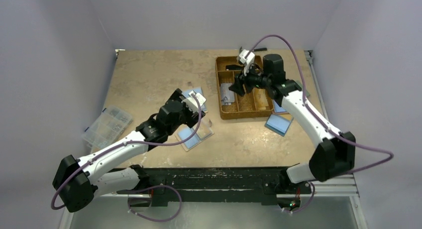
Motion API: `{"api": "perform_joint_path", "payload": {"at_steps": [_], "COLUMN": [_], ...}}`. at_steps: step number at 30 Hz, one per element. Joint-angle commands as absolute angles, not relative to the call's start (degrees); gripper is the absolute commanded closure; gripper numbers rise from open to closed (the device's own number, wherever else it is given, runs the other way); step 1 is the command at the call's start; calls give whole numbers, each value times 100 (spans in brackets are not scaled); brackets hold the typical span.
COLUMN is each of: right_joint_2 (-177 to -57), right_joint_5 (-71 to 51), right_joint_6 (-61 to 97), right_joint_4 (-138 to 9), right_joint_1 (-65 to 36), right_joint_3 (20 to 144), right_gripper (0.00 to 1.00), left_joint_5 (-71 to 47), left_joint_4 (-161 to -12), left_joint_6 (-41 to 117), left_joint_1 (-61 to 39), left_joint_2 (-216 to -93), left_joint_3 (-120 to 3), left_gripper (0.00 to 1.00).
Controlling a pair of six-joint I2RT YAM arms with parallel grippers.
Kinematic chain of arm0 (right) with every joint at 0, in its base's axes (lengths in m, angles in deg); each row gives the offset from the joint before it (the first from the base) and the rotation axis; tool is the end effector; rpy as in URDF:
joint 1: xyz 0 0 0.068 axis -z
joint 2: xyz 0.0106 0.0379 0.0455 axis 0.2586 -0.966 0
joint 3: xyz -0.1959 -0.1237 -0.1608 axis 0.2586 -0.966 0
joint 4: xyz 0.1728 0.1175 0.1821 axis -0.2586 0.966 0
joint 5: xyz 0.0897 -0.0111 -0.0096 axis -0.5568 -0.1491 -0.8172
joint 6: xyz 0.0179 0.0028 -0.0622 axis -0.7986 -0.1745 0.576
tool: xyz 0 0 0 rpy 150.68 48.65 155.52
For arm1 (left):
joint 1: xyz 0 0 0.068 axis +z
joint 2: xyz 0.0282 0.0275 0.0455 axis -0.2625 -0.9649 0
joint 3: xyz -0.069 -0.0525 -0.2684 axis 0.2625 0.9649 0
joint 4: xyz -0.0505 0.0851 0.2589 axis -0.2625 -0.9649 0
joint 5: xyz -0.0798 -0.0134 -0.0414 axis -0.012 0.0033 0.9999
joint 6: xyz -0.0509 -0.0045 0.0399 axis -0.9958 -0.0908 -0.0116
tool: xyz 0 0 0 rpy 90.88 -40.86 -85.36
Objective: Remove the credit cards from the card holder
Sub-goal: Place the credit card in the storage box, then remove the credit card from the card holder.
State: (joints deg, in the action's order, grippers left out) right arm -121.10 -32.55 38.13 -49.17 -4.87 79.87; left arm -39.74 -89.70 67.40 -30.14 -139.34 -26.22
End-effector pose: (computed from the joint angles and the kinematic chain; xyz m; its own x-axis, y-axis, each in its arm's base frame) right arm 0.3390 0.1496 0.3390 -0.2548 -0.3028 -0.9184 -0.7956 0.6054 0.0212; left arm 0.1975 -0.1760 0.2694 -0.1105 0.5272 -0.8425 0.5157 0.7551 0.4048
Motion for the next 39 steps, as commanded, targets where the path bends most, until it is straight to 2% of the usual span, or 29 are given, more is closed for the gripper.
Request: {"api": "perform_joint_path", "payload": {"at_steps": [1,4,10,18,24,30,39], "right_joint_2": [-11282,-10720,-10022,-9863,-9841,-9865,-9860], "right_joint_5": [-4006,-4207,-4729,-5616,-5729,-5685,-5538], "right_joint_6": [4608,4775,4882,5134,4945,4607,4534], "right_joint_4": [-4996,-5079,-5293,-5365,-5648,-5936,-6019], "right_joint_1": [-446,-416,-262,-194,-189,-193,-197], "right_joint_3": [7142,6584,5769,5396,5221,5073,5021], "right_gripper": [39,33,31,29,28,31,31], "left_joint_5": [-3564,-3335,-3096,-3318,-3526,-3995,-4420], "left_joint_4": [-9319,-9402,-9188,-8915,-9082,-9728,-11451], "left_joint_6": [5429,4410,2328,92,-907,-1672,-1901], "left_joint_1": [-2844,-2845,-2839,-2842,-2841,-2841,-2848], "left_joint_2": [-14106,-14125,-13754,-13066,-13163,-13894,-15484], "left_joint_3": [-3177,-3197,-2708,-1674,-1448,-1855,-3457], "left_gripper": [7,9,10,9,10,13,22]}}
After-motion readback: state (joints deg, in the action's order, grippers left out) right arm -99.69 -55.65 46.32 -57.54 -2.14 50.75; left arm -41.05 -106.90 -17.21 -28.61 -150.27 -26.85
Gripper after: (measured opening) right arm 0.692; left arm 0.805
